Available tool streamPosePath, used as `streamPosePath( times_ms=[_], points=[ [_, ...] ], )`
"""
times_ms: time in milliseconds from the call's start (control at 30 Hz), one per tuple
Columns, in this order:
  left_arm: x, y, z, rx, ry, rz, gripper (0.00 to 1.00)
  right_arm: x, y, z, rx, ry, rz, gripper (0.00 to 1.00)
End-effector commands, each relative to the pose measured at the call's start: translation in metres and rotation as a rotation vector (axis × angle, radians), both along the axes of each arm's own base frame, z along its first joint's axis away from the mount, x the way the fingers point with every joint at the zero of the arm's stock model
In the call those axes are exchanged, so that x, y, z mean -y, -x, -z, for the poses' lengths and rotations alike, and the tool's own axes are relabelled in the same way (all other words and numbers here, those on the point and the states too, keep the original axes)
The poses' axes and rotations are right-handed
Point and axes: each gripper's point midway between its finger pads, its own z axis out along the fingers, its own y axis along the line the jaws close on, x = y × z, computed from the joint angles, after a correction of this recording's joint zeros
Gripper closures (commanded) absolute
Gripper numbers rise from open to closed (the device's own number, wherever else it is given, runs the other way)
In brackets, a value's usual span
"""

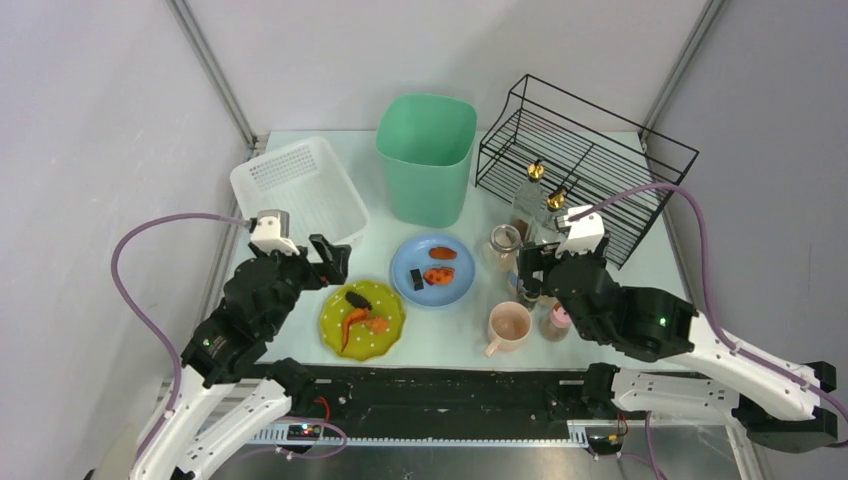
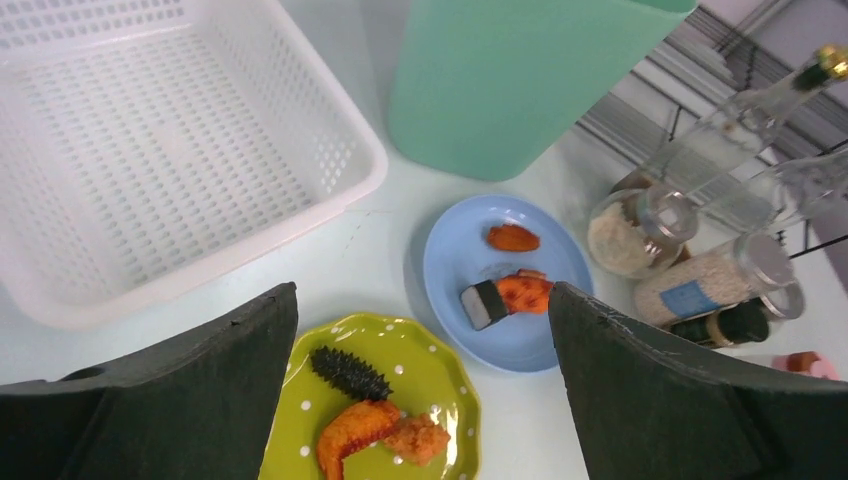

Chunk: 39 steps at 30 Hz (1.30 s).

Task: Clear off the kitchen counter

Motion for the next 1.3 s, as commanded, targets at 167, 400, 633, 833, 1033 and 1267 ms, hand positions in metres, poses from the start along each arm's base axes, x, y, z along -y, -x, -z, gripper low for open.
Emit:
streamPosePath(
  times_ms=[167, 400, 633, 833, 1033, 1267],
  points=[
    [0.000, -0.003, 0.016, -0.024, -0.048, 0.000, 0.02, 0.018, 0.002, 0.006, -0.013, 0.106, 0.028, 0.00],
    [0.018, 0.010, 0.026, -0.023, -0.064, 0.146, 0.02, 0.049, -0.010, 0.001, 0.013, 0.120, 0.164, 0.00],
    [0.026, 0.013, 0.033, -0.044, -0.073, 0.198, 0.02, 0.059, -0.033, -0.005, 0.056, -0.016, 0.155, 0.06],
    [0.023, 0.015, 0.032, -0.024, -0.077, 0.196, 0.02, 0.057, -0.056, 0.004, 0.085, -0.044, 0.126, 0.06],
    [0.018, 0.015, 0.035, -0.019, -0.090, 0.181, 0.02, 0.037, -0.074, 0.017, 0.100, -0.003, 0.037, 0.10],
    [0.011, 0.014, 0.037, -0.029, -0.113, 0.151, 0.02, 0.030, -0.097, 0.023, 0.183, 0.066, 0.002, 0.11]
  ],
)
